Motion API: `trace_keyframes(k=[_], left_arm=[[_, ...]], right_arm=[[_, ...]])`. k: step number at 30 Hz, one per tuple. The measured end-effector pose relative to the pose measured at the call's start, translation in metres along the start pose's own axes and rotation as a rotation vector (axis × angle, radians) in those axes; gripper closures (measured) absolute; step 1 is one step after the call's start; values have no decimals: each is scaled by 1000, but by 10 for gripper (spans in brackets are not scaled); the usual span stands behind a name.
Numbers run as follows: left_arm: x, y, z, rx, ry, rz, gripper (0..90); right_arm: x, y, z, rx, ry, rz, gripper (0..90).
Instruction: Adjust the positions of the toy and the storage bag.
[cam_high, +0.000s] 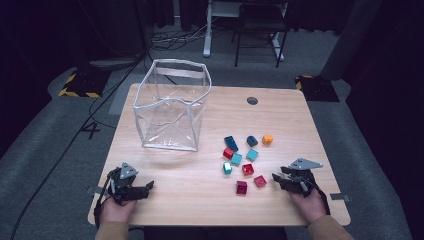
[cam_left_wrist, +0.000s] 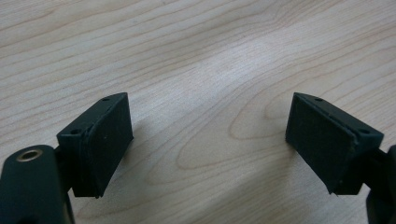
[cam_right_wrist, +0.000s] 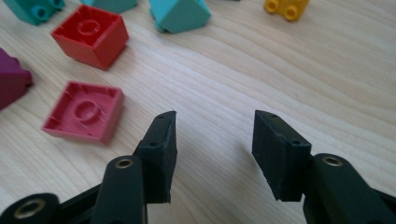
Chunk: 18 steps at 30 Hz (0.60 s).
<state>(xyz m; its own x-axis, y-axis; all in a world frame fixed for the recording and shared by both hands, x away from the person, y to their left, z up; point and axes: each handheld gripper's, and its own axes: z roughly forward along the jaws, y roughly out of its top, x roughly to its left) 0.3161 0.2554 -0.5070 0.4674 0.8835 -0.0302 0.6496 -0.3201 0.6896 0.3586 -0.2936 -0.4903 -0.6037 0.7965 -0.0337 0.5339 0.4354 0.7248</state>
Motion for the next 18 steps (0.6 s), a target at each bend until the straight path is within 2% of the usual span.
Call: trace_keyframes(k=[1, 9, 14, 18], left_arm=[[0, 0, 0, 2, 2, -3, 156], [1, 2, -2, -5, -2, -9, 160], [2, 0, -1, 3, 9, 8, 160], [4, -1, 0, -3, -1, 2, 158]], right_arm=[[0, 0, 0, 0, 0, 0, 503], [12, 35, -13, -59, 61, -35, 513], [13, 50, -15, -64, 84, -42, 522], [17, 65, -17, -74, 105, -55, 529]])
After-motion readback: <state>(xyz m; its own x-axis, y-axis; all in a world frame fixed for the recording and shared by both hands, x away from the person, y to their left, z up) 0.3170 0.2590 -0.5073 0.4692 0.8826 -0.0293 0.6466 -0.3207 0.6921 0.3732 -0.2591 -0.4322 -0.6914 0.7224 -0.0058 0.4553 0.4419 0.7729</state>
